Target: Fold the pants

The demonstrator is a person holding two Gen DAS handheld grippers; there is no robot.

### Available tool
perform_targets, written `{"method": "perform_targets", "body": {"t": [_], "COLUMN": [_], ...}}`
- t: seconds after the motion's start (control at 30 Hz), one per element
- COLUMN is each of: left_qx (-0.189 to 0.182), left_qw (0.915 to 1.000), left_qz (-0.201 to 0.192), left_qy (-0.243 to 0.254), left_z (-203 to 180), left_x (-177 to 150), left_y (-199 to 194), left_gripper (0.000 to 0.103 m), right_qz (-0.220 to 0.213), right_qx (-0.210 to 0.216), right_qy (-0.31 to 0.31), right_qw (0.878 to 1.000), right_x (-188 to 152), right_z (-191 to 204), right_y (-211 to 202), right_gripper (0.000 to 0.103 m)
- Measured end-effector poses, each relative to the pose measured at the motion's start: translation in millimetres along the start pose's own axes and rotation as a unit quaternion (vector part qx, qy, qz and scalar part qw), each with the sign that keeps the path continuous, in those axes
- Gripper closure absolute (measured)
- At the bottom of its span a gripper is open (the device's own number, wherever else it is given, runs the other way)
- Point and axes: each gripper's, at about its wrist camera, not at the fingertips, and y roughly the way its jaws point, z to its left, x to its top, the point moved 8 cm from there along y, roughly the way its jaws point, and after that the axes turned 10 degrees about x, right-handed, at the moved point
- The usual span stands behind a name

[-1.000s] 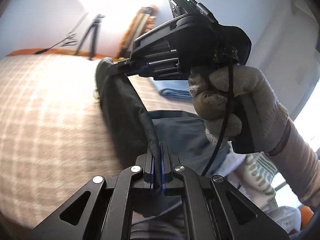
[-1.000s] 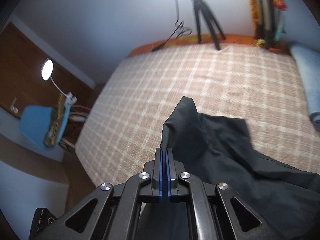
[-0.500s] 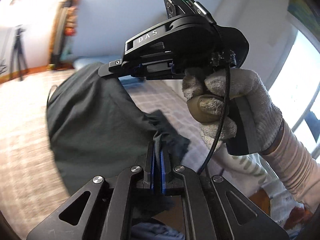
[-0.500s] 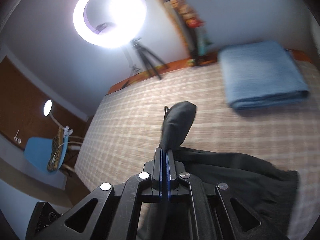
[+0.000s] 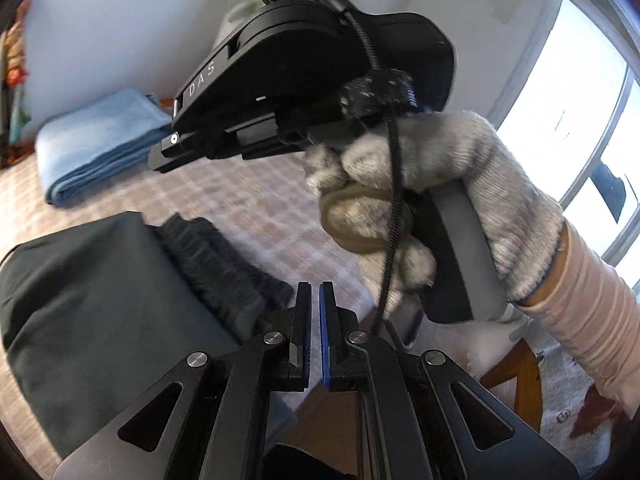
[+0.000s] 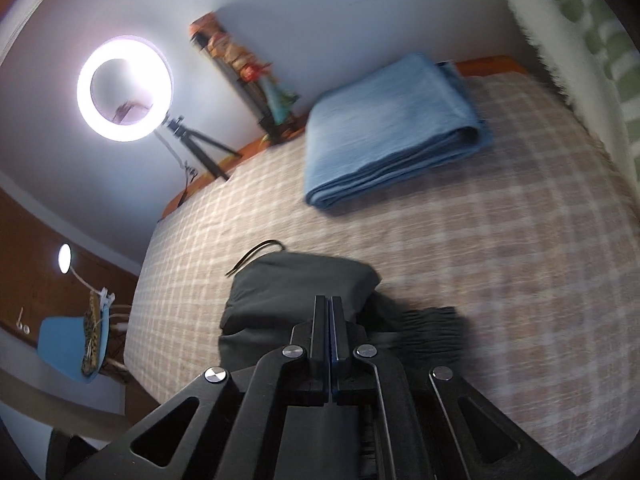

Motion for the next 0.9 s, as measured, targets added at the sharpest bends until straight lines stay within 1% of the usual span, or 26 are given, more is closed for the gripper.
{"method": "perform_targets", "body": {"t": [0.03, 0.1, 0.13, 0.17, 0.2, 0.23, 0.27, 0.3, 0.37, 0.43, 0.53, 0.6, 0.67, 0.77, 0.8, 0.87, 0.9], "left_qx": [-0.002, 0.011, 0.017, 0.033, 0.048, 0.058, 0.074, 0.088, 0.117, 0.14, 0.167, 0.179, 0.183, 0.178, 0.178, 0.172, 0.171], "left_qw": [1.0, 0.9998, 0.9997, 0.9992, 0.9986, 0.9981, 0.9971, 0.9959, 0.9927, 0.9889, 0.9825, 0.9787, 0.977, 0.9772, 0.9774, 0.9788, 0.9794], "left_qz": [0.002, -0.004, -0.006, -0.01, -0.014, -0.017, -0.02, -0.021, -0.02, -0.012, -0.006, -0.002, 0.003, 0.011, 0.012, 0.015, 0.016], "left_qy": [0.006, 0.016, 0.019, 0.02, 0.018, 0.015, 0.008, 0.0, -0.021, -0.048, -0.083, -0.1, -0.11, -0.115, -0.114, -0.11, -0.106], "left_z": [-1, 6, 9, 18, 28, 30, 46, 61, 94, 123, 156, 170, 176, 171, 170, 167, 164], "left_x": [0, -3, -4, -4, -5, -6, -8, -10, -17, -29, -51, -63, -71, -79, -81, -84, -85], "left_y": [-1, -13, -19, -29, -39, -46, -57, -65, -82, -96, -113, -119, -116, -113, -110, -107, -105], "left_gripper": [0.101, 0.101, 0.1, 0.098, 0.092, 0.084, 0.079, 0.076, 0.076, 0.076, 0.076, 0.076, 0.076, 0.076, 0.076, 0.076, 0.076], "right_qz": [-0.004, -0.007, -0.003, 0.002, 0.008, 0.013, 0.018, 0.023, 0.043, 0.06, 0.077, 0.091, 0.103, 0.127, 0.134, 0.138, 0.137], "right_qx": [0.0, 0.004, 0.02, 0.031, 0.045, 0.048, 0.055, 0.061, 0.071, 0.063, 0.077, 0.067, 0.067, 0.078, 0.078, 0.063, 0.062], "right_qy": [0.007, 0.018, 0.022, 0.02, 0.014, 0.009, 0.002, -0.004, -0.022, -0.029, -0.005, 0.006, 0.019, 0.035, 0.033, 0.021, 0.016], "right_qw": [1.0, 1.0, 1.0, 0.999, 0.999, 0.999, 0.998, 0.998, 0.996, 0.996, 0.994, 0.994, 0.992, 0.988, 0.987, 0.988, 0.988], "right_x": [0, -3, -7, -12, -20, -26, -36, -46, -69, -91, -116, -133, -146, -164, -168, -171, -171], "right_z": [-8, -16, -18, -16, -12, -11, -6, -2, 6, 7, 2, -4, -8, -4, -2, 3, 7], "right_y": [-3, -7, -8, -9, -11, -12, -13, -14, -13, -10, -5, 0, 6, 16, 18, 22, 22], "right_gripper": [0.103, 0.102, 0.1, 0.098, 0.088, 0.064, 0.058, 0.057, 0.057, 0.057, 0.057, 0.057, 0.057, 0.058, 0.062, 0.077, 0.094]}}
